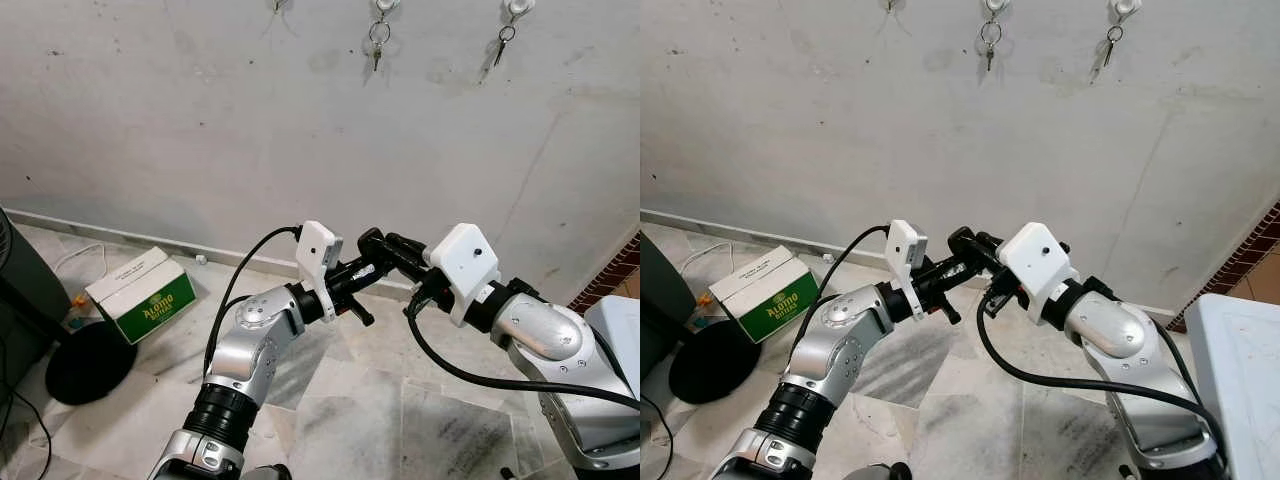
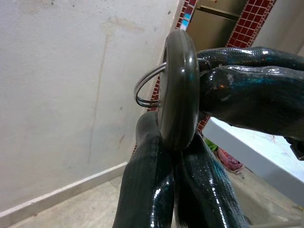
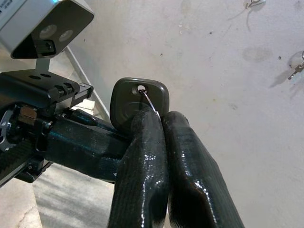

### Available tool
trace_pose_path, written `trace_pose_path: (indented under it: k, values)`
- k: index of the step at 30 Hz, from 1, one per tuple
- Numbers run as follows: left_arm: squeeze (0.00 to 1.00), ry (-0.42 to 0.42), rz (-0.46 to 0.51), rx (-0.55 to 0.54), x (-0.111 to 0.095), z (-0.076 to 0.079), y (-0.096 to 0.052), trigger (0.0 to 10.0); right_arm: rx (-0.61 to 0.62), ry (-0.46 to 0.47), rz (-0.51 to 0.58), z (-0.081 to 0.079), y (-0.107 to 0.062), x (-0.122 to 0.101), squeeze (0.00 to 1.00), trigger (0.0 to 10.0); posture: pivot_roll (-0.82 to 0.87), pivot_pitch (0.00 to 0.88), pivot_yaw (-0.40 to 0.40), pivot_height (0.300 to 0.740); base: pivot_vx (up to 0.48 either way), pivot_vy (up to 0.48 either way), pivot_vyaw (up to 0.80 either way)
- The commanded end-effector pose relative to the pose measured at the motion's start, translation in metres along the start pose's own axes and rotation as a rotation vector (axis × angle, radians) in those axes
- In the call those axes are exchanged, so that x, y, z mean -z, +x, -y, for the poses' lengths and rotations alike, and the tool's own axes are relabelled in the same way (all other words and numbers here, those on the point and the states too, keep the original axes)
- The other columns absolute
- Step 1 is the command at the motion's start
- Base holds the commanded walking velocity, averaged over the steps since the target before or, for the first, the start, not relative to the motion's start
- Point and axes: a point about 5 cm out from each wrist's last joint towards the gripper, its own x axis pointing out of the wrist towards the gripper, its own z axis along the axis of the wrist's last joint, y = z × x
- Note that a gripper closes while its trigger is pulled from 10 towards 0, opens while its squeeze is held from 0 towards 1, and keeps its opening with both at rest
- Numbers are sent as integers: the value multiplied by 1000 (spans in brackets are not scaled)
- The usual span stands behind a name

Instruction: Hang keys on a hook

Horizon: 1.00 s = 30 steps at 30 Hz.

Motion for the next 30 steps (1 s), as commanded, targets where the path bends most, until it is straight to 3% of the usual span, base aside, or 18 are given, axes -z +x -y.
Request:
trace_pose_path:
  k: [1, 11, 12, 13, 14, 30]
  values:
    - [0, 17, -16, 43, 0, 6, 6, 0, -3, 1, 22, 2, 1, -5, 0, 0, -110, 79, 53, 740, 0, 0, 0]
    - [0, 22, -18, 40, 0, 5, 6, 0, -4, -1, 34, 3, 2, -6, 0, 0, -110, 79, 53, 740, 0, 0, 0]
    - [129, 25, -21, 36, 0, 5, 6, 2275, -4, -1, 35, 3, 2, -7, 0, 0, -107, 73, 55, 740, 0, 0, 0]
    - [988, 27, -24, 28, 1, 4, 6, 8745, -4, -1, 37, 2, 2, -7, 0, 0, -107, 73, 55, 740, 0, 0, 0]
    - [1000, 20, -24, 21, 1, 4, 6, 10000, -5, -1, 38, 2, 3, -7, 0, 0, -107, 73, 55, 740, 0, 0, 0]
    - [1000, 22, -16, -24, 0, 1, 6, 10000, 4, 5, 40, 2, 8, -7, 0, 0, -103, 87, 49, 740, 0, 0, 0]
